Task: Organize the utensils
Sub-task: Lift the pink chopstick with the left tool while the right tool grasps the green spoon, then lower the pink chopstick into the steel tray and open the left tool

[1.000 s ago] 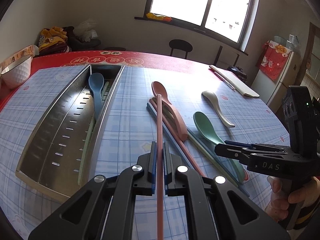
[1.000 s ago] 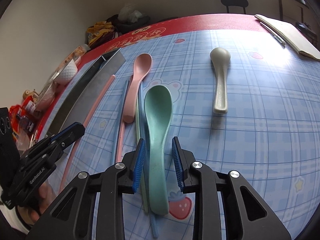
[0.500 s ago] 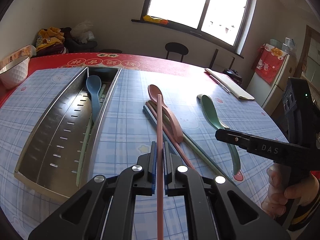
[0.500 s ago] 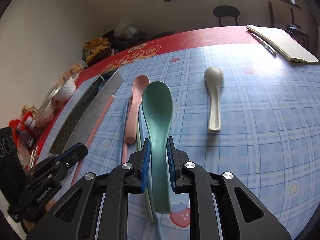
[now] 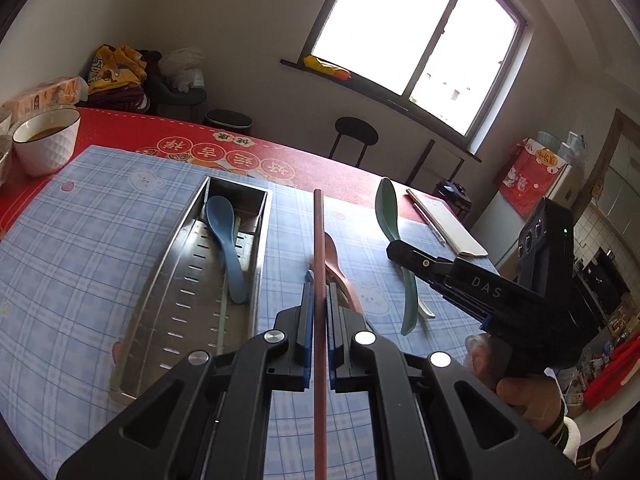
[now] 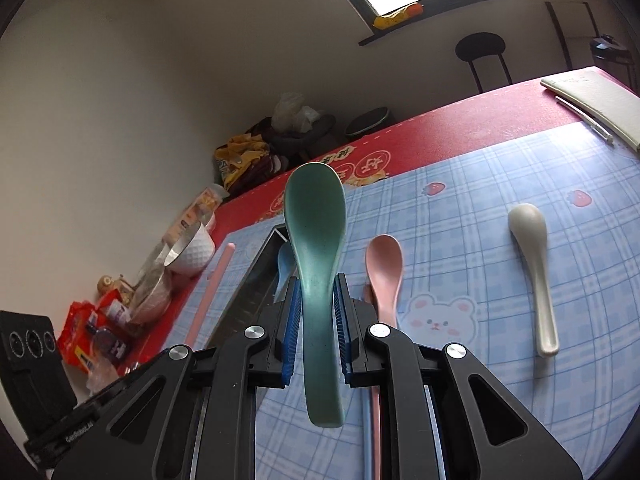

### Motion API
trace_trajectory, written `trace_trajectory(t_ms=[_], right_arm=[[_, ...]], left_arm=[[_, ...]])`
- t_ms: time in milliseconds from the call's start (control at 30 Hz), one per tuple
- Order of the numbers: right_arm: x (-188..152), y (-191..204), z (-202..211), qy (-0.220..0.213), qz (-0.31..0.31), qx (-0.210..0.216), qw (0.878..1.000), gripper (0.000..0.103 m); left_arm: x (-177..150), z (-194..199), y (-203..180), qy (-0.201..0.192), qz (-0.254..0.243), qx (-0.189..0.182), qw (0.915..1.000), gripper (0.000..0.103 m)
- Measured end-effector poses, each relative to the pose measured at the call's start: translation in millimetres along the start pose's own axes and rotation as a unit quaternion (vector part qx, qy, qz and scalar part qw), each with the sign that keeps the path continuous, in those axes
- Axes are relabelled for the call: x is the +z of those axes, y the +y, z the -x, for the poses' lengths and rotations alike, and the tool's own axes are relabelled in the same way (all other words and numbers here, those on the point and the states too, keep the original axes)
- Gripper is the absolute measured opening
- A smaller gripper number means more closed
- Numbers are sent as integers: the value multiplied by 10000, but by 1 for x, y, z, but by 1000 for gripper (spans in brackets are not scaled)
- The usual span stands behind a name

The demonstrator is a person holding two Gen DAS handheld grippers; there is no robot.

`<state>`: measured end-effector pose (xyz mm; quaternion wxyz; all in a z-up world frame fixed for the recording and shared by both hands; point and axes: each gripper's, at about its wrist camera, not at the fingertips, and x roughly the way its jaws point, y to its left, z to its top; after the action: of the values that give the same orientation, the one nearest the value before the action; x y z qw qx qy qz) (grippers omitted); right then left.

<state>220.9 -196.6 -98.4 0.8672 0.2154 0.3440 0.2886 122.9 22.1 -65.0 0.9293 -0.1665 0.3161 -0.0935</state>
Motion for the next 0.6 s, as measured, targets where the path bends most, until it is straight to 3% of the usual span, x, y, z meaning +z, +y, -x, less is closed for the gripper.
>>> trace_trajectory(t_ms=[267,600], right_arm=[[-15,-13,-10,193,37,-279,9994,17],[-14,-20,-2,115,-148,-189,9996,17]], left_arm=[[27,-24,35,283,294,457,9981,6],[31,-84,50,1143,462,631,9904,6]])
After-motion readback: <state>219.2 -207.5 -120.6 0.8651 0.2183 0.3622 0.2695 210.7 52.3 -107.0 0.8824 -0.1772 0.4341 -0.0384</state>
